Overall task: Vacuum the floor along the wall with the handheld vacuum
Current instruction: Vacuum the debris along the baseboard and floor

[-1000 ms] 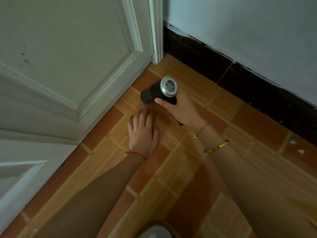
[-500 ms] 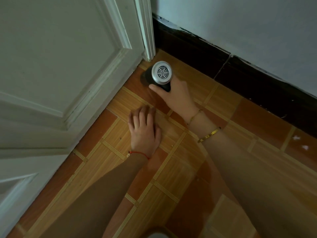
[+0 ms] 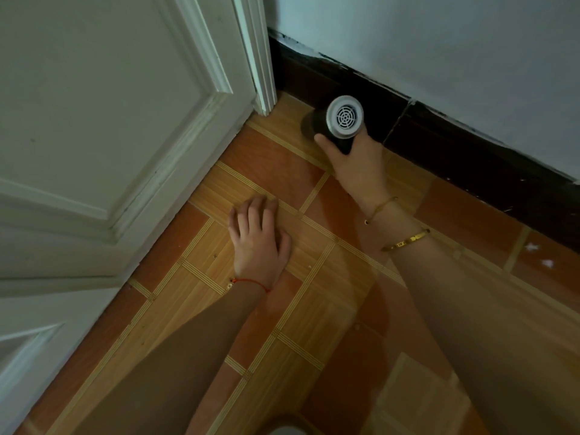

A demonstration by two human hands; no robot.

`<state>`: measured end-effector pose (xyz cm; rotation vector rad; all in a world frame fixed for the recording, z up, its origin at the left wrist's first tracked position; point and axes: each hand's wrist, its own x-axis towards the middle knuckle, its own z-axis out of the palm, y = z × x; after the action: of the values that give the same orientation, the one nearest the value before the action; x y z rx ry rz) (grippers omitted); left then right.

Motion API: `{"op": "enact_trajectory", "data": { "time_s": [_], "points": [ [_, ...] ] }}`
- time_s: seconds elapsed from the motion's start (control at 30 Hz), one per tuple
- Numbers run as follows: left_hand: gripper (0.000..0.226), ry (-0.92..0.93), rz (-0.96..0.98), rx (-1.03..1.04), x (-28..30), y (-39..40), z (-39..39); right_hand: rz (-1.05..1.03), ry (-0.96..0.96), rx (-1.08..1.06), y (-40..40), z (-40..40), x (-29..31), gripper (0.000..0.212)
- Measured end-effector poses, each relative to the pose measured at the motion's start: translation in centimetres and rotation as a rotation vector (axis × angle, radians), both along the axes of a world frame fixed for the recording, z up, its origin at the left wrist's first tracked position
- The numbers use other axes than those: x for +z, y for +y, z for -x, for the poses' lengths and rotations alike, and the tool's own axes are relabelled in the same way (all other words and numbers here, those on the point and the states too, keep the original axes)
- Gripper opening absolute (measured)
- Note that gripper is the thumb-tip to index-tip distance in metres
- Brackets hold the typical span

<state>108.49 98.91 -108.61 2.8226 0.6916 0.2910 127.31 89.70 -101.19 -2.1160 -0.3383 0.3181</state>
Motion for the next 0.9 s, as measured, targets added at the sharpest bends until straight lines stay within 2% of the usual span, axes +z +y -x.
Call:
{"op": "enact_trajectory", "data": {
  "time_s": [0.17,0.3,0.47,0.6,0.73,0.9],
  "points": [
    [0.050,0.014,0.023,-0.003,0.0,-0.1,0.2,0.023,0.053,0.017,-3.9,1.4,0.5,0.061],
    [0.051,0.034,0.028,0.006,0.0,-0.2,0.2,0.096,-0.033,-0.125,-8.4,2.1,0.6,0.070],
    [0.050,0.056,-0.006,0.015,-0.3,-0.7,0.1,0.156,-0.051,-0.287,-13.6,2.9,1.0,0.072],
    [0.046,0.052,-0.053,0.011,-0.5,-1.2,0.1,0.187,-0.022,-0.236,-14.9,4.6,1.3,0.072],
    [0.046,0.026,-0.013,0.004,0.2,-2.9,0.2,0.129,0.070,-0.134,-15.8,6.4,1.7,0.069],
    [0.043,-0.069,0.086,-0.174,1.3,-8.2,-0.9,0.143,0.116,-0.022,-17.3,8.1,2.4,0.064]
  ]
}}
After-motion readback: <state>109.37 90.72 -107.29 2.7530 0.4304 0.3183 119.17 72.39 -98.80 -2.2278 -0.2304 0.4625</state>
